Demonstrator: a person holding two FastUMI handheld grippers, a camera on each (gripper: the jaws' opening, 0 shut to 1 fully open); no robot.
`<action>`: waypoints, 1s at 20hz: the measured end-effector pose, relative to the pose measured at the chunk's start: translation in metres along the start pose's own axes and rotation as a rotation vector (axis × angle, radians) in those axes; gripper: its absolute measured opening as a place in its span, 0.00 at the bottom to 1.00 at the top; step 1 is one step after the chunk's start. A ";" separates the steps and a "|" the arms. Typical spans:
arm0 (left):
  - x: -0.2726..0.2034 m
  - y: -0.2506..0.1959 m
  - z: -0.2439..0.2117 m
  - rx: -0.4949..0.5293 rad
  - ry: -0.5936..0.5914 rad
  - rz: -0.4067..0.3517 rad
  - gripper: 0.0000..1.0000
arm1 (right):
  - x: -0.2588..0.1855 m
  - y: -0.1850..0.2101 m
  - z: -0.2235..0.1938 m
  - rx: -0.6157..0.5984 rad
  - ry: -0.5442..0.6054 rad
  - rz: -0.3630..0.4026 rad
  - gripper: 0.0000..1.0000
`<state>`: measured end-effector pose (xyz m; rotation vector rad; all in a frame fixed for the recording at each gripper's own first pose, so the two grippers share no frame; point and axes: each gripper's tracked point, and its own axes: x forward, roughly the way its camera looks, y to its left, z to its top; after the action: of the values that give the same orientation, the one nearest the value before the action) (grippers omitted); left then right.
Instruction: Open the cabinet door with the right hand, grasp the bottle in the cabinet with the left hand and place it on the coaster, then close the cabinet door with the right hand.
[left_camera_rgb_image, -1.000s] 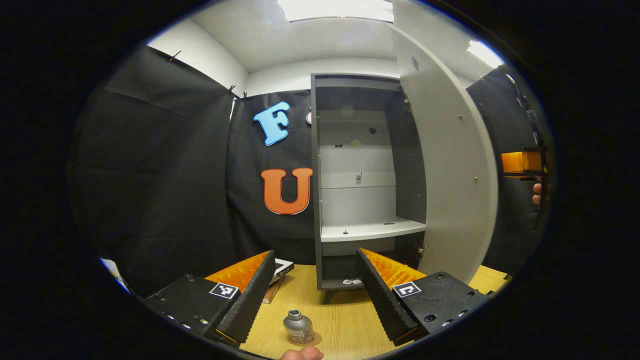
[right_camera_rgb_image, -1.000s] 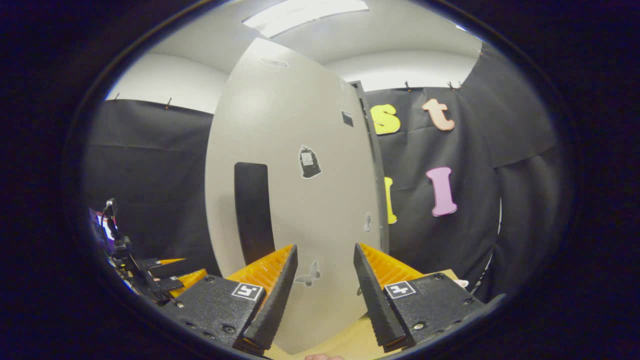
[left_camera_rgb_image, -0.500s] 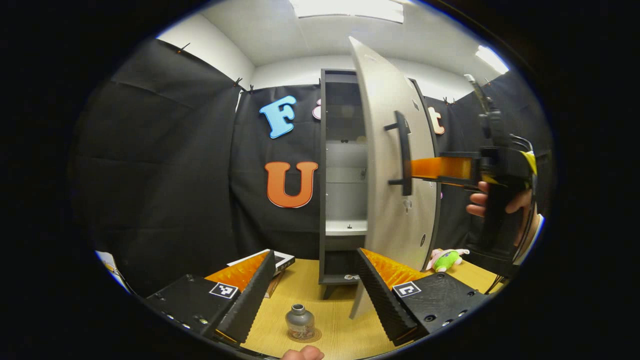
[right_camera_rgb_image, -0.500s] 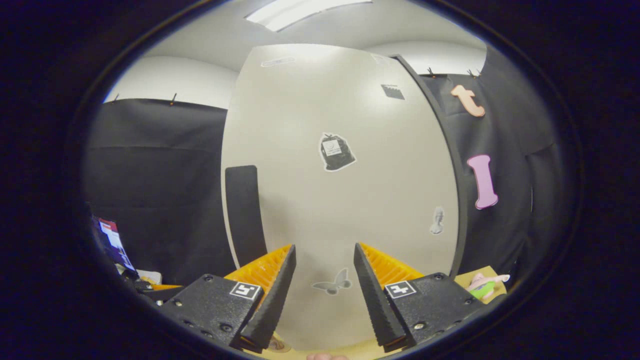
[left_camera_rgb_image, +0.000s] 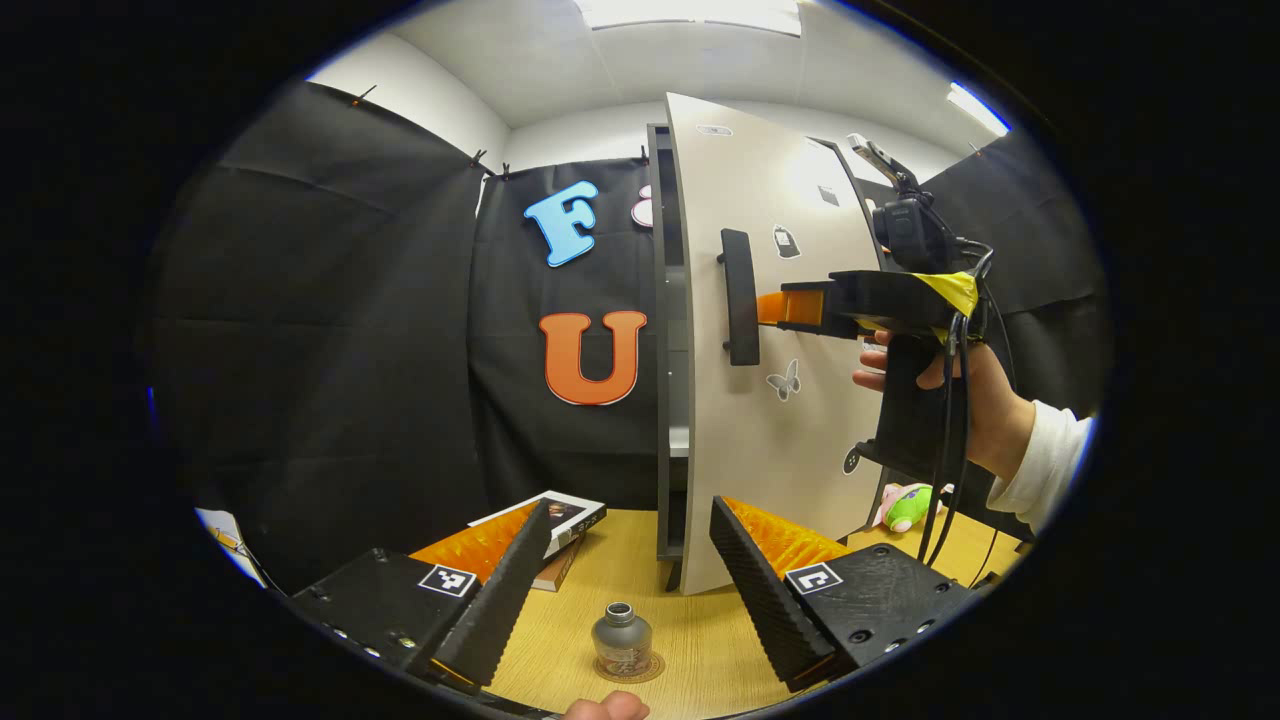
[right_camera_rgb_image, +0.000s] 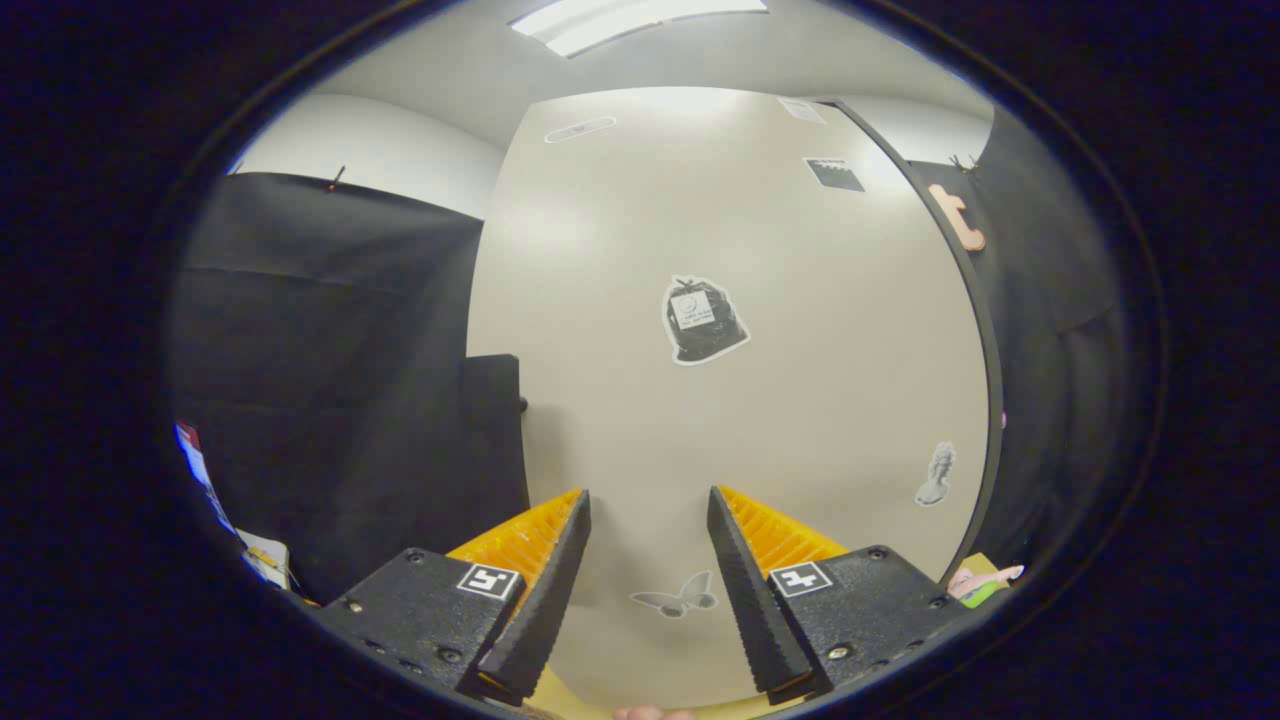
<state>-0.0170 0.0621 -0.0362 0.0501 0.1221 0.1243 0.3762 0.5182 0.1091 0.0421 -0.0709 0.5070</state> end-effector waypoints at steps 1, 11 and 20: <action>-0.001 0.000 0.000 -0.003 -0.002 0.000 0.96 | -0.001 0.000 0.000 -0.002 -0.001 -0.008 0.77; -0.004 0.000 0.006 -0.042 -0.028 0.005 0.96 | -0.115 -0.044 0.009 -0.069 0.007 -0.105 0.77; -0.016 -0.022 0.027 -0.049 -0.111 -0.047 0.96 | -0.264 -0.098 -0.047 -0.137 0.077 -0.318 0.77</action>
<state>-0.0270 0.0367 -0.0091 0.0054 0.0089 0.0770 0.1961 0.3073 0.0394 -0.0992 -0.0226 0.1846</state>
